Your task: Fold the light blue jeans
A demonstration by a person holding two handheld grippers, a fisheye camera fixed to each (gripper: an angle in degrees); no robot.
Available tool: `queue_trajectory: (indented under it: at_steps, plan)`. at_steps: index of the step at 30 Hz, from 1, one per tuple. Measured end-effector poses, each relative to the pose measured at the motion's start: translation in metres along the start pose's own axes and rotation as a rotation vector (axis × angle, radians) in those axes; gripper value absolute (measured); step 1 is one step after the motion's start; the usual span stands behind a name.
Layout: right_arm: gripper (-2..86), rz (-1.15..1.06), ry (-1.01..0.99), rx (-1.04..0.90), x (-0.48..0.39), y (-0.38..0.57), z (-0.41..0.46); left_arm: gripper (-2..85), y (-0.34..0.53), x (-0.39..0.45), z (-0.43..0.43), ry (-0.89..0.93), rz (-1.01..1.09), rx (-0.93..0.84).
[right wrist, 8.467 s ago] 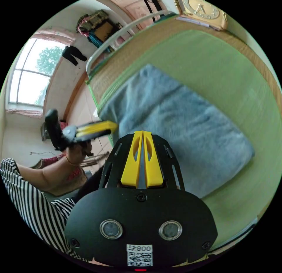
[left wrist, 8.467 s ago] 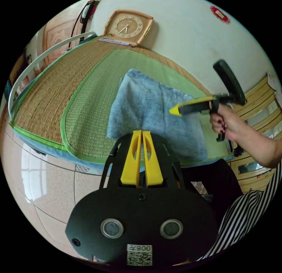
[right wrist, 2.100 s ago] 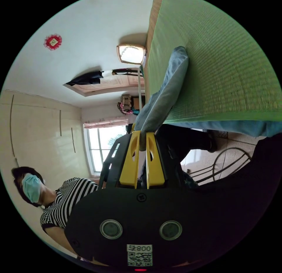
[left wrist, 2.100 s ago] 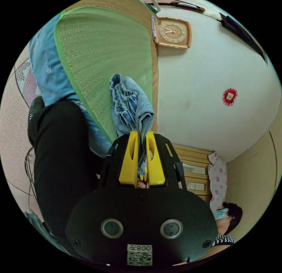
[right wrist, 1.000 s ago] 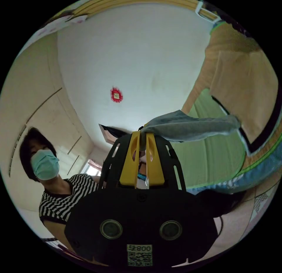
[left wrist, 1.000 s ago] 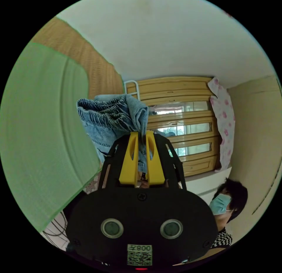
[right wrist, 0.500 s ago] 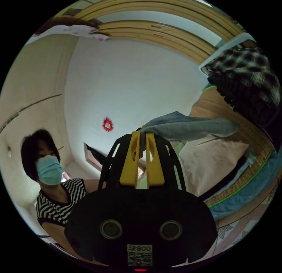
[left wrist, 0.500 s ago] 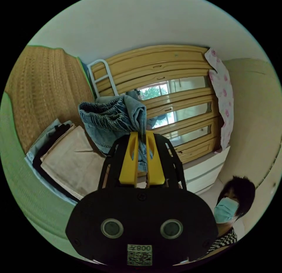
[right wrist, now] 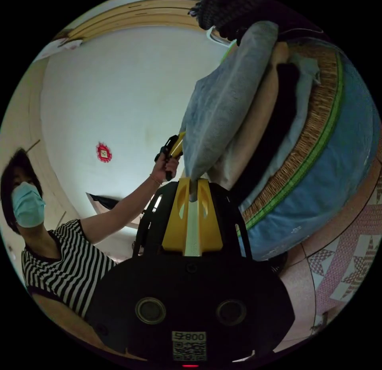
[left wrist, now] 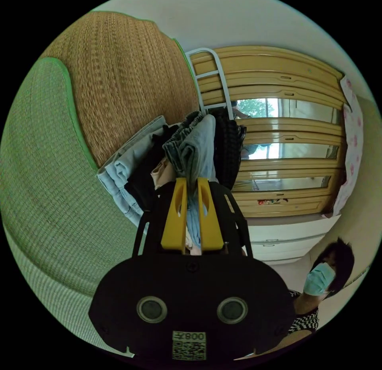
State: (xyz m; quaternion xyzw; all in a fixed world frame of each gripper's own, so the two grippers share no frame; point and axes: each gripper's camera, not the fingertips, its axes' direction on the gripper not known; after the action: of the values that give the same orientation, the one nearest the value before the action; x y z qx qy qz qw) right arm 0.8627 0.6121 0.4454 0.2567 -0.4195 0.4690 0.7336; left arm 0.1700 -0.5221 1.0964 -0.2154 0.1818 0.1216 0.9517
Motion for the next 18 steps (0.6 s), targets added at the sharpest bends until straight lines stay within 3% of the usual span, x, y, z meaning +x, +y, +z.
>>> queue_trajectory:
  at_steps: [8,12,18]
  plan:
    - [2.6,-0.024,0.155,-0.065,-0.014,-0.001,0.005,5.5,-0.029,0.04,0.038,-0.012,0.024,-0.023]
    - [2.7,0.006,0.136,-0.029,-0.016,0.004,0.002,5.8,-0.028,0.064,0.046,-0.066,0.042,0.023]
    - [2.1,0.058,0.083,0.034,-0.025,0.019,-0.009,2.3,-0.01,0.134,0.051,-0.316,0.197,0.164]
